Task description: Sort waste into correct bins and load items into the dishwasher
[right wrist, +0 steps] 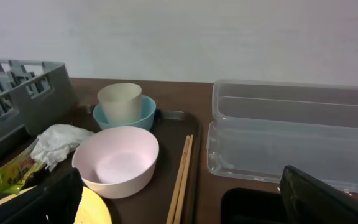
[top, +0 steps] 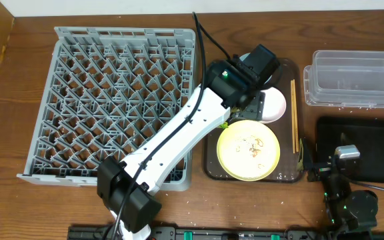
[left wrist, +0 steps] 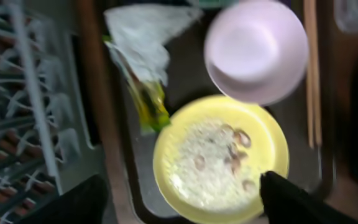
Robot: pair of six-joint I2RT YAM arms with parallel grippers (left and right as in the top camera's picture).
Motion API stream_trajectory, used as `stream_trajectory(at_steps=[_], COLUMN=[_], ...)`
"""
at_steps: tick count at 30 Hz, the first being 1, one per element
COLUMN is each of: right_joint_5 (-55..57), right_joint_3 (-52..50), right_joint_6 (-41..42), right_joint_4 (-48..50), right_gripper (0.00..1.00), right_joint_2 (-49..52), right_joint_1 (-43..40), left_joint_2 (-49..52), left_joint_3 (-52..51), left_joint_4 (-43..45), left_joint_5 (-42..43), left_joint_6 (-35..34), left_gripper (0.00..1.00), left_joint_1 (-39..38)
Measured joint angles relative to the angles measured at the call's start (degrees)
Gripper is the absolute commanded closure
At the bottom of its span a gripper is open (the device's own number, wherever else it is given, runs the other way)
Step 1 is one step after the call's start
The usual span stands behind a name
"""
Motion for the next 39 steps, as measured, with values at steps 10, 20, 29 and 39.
stream_trajectory(at_steps=[10, 20, 29, 39], right_joint_5=[0.00, 0.02, 0.02, 0.02], right_joint_3=[0.00, 0.00, 0.00, 0.00], right_joint_6=[0.00, 0.00, 0.00, 0.00], right_joint_4=[0.00, 0.00, 0.00, 0.00], right_gripper=[0.01, 0.01, 0.01, 0.01], right_joint_2=[0.00, 0.00, 0.00, 0.00], right_joint_1=[0.00, 0.00, 0.00, 0.00], left_joint_2=[0.00, 0.00, 0.00, 0.04], left_joint_3=[-3.23, -9.25, -15.58, -21.29], left_joint_4=[6.71, 12.22, 17.35, 21.49], left_joint_5=[-11.98, -13.79, -14.64, -14.64], left_joint_6=[-9.66, -13.94, -15.04, -18.71], left_gripper=[0.33, 0.36, 0.37, 0.37], left_joint_1=[0.00, 0.00, 0.00, 0.00])
